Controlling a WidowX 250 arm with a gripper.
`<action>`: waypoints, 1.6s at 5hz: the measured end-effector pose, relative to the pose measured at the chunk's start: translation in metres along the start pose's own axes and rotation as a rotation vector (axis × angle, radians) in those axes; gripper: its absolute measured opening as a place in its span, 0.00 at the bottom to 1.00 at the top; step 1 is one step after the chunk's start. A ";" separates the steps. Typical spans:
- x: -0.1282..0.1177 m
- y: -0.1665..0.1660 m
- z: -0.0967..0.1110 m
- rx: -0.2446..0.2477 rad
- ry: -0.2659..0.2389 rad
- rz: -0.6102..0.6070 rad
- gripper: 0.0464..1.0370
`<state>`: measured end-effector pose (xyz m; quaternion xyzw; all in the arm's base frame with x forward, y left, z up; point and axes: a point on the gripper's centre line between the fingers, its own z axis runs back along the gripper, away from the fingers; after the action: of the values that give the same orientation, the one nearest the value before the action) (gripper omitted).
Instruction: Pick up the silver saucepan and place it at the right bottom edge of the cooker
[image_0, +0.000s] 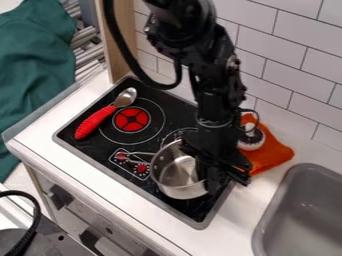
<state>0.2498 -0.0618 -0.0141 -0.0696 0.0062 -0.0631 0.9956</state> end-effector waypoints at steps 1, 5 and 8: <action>-0.001 -0.003 -0.002 -0.015 -0.011 0.039 0.01; -0.014 -0.005 -0.011 -0.042 -0.035 0.128 0.47; 0.021 -0.026 0.023 0.059 -0.060 0.122 0.97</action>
<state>0.2681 -0.0873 0.0118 -0.0418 -0.0214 -0.0002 0.9989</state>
